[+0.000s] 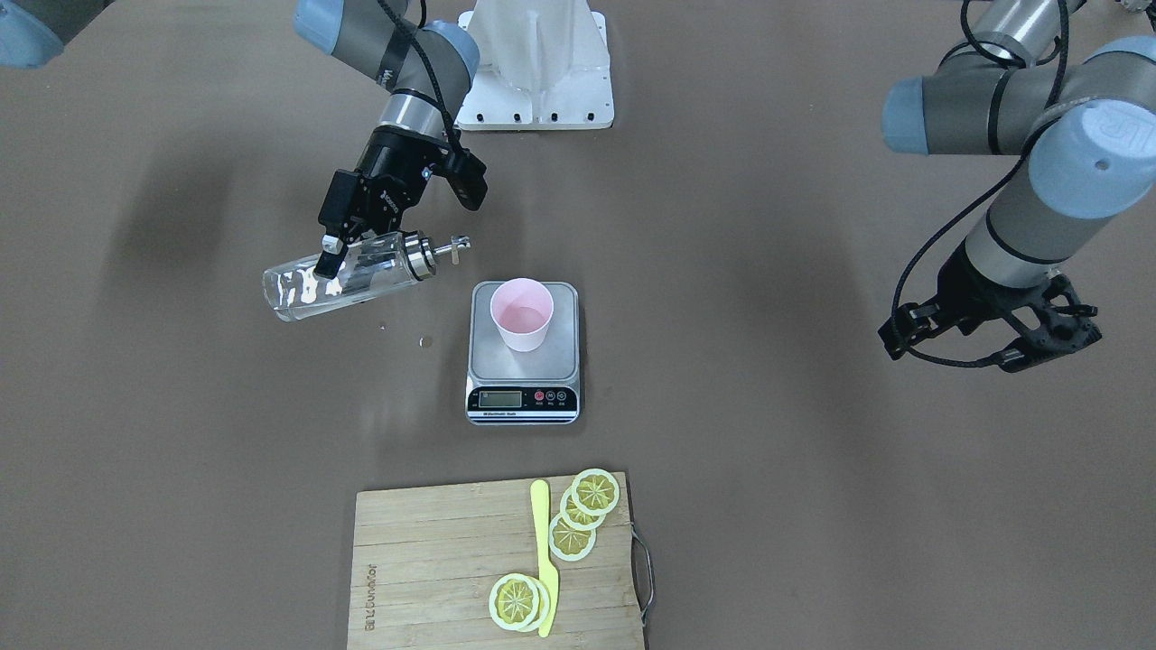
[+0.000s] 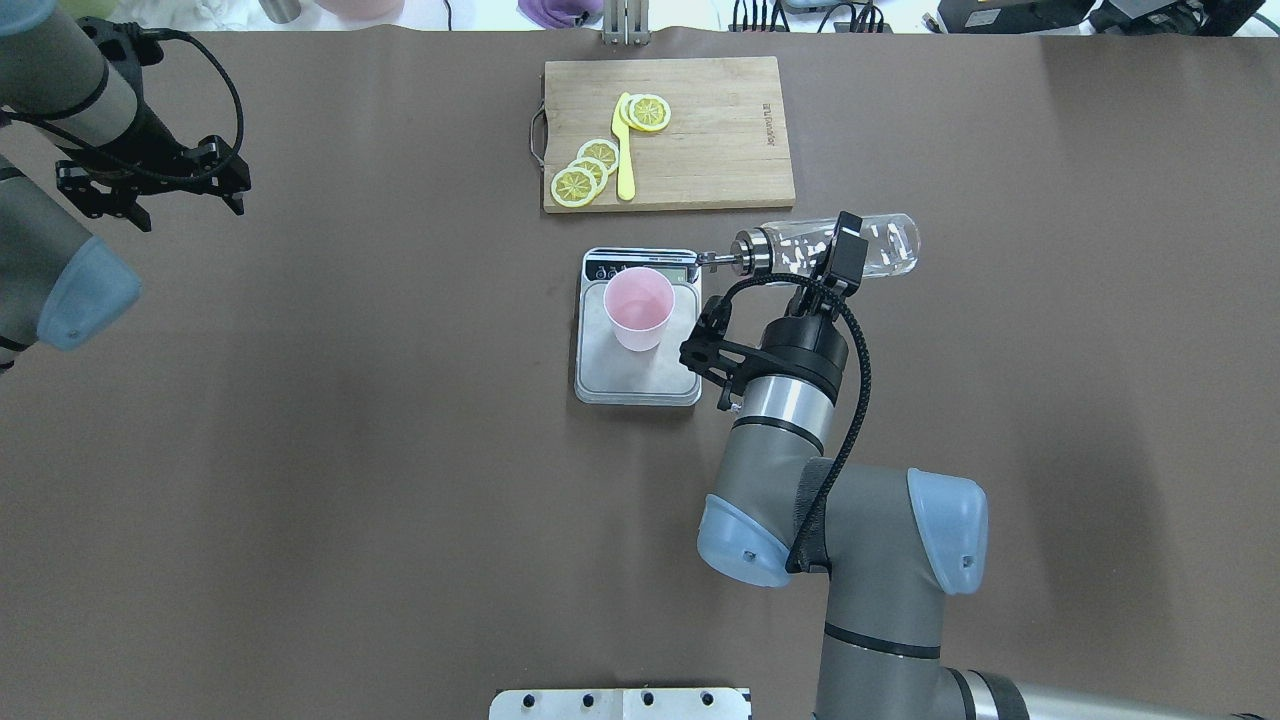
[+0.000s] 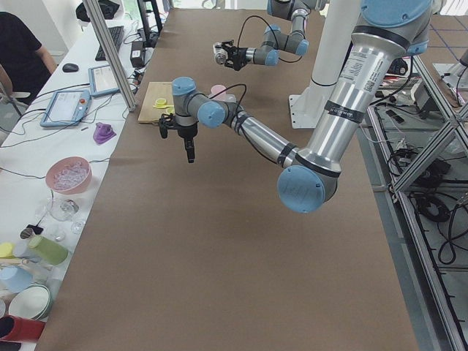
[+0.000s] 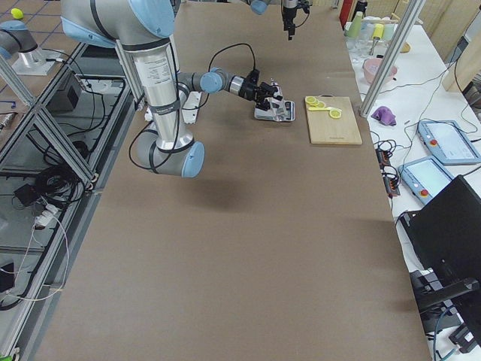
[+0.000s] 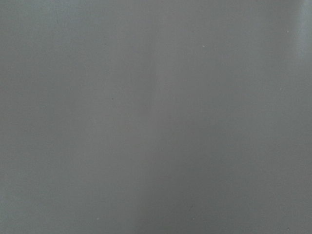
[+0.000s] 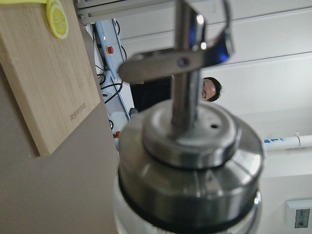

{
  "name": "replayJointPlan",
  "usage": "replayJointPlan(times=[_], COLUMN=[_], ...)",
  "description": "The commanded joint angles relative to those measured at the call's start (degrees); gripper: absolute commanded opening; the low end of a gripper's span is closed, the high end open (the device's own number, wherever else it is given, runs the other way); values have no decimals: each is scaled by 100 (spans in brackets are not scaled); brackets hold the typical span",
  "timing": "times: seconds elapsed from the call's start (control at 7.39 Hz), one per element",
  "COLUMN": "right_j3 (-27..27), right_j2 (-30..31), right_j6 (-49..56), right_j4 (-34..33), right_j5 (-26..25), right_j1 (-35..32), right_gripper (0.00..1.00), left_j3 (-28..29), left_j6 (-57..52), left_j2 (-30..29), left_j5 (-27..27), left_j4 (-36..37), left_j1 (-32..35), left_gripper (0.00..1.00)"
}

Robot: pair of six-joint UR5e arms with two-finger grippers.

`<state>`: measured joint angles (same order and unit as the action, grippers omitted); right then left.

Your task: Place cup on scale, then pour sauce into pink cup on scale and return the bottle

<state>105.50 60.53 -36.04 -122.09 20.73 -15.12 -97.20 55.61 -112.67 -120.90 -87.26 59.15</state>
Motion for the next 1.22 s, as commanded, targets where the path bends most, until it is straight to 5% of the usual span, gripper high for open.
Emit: replayJointPlan(times=[0.0, 1.08], right_j3=[-256, -1189], right_j2=[-111, -595], right_j6=[-43, -96], right_j4=[-52, -17], right_j5=[-43, -51], right_j1=[26, 88], right_gripper=[0, 0], left_j3=[43, 105], left_j6=[-32, -67], left_j2=[9, 9], left_j5=[-21, -22], left_j4=[-2, -10], left_j1=[0, 9], left_gripper=[98, 98])
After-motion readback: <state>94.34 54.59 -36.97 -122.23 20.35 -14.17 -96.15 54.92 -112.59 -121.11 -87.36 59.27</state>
